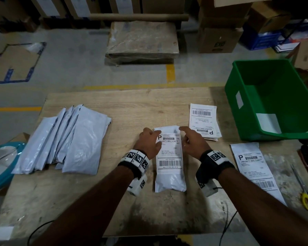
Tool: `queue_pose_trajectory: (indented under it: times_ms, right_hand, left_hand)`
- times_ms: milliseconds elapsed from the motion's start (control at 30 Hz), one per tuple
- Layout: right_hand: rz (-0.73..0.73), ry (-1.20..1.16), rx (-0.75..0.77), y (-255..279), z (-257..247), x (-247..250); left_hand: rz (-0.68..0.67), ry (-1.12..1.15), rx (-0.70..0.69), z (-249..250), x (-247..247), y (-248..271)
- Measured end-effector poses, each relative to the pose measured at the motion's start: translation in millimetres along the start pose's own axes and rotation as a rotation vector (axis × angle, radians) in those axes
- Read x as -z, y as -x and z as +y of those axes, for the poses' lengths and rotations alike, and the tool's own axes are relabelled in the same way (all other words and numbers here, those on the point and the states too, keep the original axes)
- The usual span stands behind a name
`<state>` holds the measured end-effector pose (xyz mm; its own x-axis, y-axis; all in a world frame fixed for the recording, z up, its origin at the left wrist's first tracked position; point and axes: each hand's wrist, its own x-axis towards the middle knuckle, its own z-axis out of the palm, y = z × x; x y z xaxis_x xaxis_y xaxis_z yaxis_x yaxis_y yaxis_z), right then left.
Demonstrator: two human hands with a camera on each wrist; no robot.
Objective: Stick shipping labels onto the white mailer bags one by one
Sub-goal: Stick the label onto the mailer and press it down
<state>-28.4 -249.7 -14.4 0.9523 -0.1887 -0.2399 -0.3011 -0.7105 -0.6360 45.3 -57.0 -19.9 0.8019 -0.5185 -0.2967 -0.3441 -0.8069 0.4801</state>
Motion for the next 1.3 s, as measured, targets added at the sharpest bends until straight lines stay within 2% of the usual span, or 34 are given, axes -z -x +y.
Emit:
queue_pose_trajectory:
  times_ms: [67, 200, 333, 400, 533, 633, 700, 867, 967, 1067, 1167, 1300]
  right_hand:
    - [0.023, 0.016, 0.055, -0.4, 1.6, -1.2]
    - [-0.095, 0.060, 0.098, -4.8, 11.5, -5.1]
    - [0.022, -0.001, 0.070, -5.1, 12.3, -1.0]
    - [0.006, -0.002, 0.109, -3.6, 12.2, -3.2]
    - [-0.097, 0.044, 0.101, -8.8, 17.8, -6.5]
    - [-0.026, 0.007, 0.057, -12.3, 19.3, -4.4]
    - [-0.008, -0.020, 0.082, -11.5, 16.7, -4.5]
    - [-0.138, 0.041, 0.075, -9.1, 15.3, -8.2]
    - [-0.070, 0.032, 0.050, -7.3, 17.5, -6.2]
    - [-0.044, -0.018, 0.101, 0.1, 16.5, -4.7]
    - [-0.104, -0.056, 0.172, 9.8, 13.3, -5.5]
    - [-0.197, 0.019, 0.130, 15.2, 19.5, -11.0]
  left_hand:
    - [0.016, 0.009, -0.017, -2.1, -2.4, -0.6]
    - [-0.008, 0.003, 0.001, -6.4, -6.1, -2.0]
    - [0.061, 0.054, -0.029, -10.5, -6.3, -3.8]
    - [0.087, 0.069, -0.041, -10.9, -7.0, -3.7]
    - [0.053, 0.065, -0.030, -13.2, -10.6, -5.2]
    - [0.049, 0.070, -0.032, -16.1, -11.6, -6.6]
    - [0.053, 0.075, -0.042, -17.5, -11.8, -6.2]
    - [-0.012, 0.060, -0.018, -17.3, -13.0, -3.8]
    - [-0.011, 0.045, -0.007, -17.7, -10.8, -2.2]
    - [0.033, 0.056, -0.045, -17.1, -9.9, 3.2]
    - [0.032, 0.094, -0.087, -13.1, -10.1, 10.9]
    - [0.024, 0.044, -0.098, -10.8, -14.3, 21.3]
